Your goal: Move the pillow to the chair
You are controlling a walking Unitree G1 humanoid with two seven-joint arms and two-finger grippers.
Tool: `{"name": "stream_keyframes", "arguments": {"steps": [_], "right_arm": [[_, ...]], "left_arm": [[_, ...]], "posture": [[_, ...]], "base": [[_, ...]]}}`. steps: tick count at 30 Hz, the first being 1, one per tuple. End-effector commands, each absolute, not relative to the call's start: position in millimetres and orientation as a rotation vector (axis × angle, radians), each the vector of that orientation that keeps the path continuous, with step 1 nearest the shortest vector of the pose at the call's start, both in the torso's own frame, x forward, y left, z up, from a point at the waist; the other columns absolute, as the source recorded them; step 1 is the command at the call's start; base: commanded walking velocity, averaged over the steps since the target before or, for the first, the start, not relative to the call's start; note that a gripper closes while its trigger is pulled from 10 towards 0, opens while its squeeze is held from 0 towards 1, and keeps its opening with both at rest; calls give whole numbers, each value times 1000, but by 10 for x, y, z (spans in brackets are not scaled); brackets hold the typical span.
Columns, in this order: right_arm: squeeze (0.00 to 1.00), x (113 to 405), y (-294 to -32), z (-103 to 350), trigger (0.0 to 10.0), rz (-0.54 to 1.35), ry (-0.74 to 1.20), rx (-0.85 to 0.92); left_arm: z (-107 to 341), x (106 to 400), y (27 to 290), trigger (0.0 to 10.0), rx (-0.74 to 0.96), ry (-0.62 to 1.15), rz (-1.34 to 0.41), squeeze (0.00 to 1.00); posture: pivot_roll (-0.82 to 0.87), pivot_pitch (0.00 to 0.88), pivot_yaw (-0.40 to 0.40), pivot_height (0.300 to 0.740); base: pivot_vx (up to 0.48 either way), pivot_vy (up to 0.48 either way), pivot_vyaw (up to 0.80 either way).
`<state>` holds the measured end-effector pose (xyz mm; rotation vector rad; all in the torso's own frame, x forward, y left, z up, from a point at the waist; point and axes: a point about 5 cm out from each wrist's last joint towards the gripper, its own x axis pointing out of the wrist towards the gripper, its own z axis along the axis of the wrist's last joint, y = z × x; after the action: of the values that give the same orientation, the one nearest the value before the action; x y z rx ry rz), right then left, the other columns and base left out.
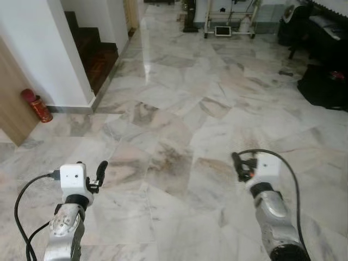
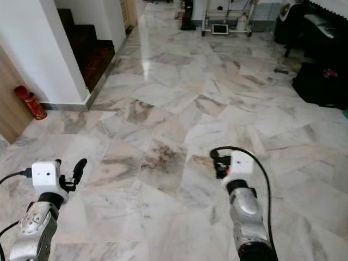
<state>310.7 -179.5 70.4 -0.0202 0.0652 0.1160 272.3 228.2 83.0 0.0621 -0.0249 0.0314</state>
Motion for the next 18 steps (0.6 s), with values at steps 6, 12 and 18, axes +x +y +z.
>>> {"name": "stream_keyframes", "arguments": {"steps": [6, 12, 18], "right_arm": [[0, 3153, -1679, 852, 10000, 198, -2, -31], [0, 3177, -1728, 830, 10000, 180, 13, -43], [0, 3165, -1751, 744, 10000, 167, 61, -18]], "left_arm": [[813, 2706, 2348, 10000, 69, -19, 31, 0], [785, 2734, 2345, 10000, 65, -12, 32, 0], [714, 2677, 2455, 10000, 48, 17, 73, 0]], "posture": [[-31, 0, 26, 740], [-30, 0, 15, 740], [-11, 0, -20, 740]], "base": [[0, 0, 0], [0, 0, 0], [0, 0, 0]]}}
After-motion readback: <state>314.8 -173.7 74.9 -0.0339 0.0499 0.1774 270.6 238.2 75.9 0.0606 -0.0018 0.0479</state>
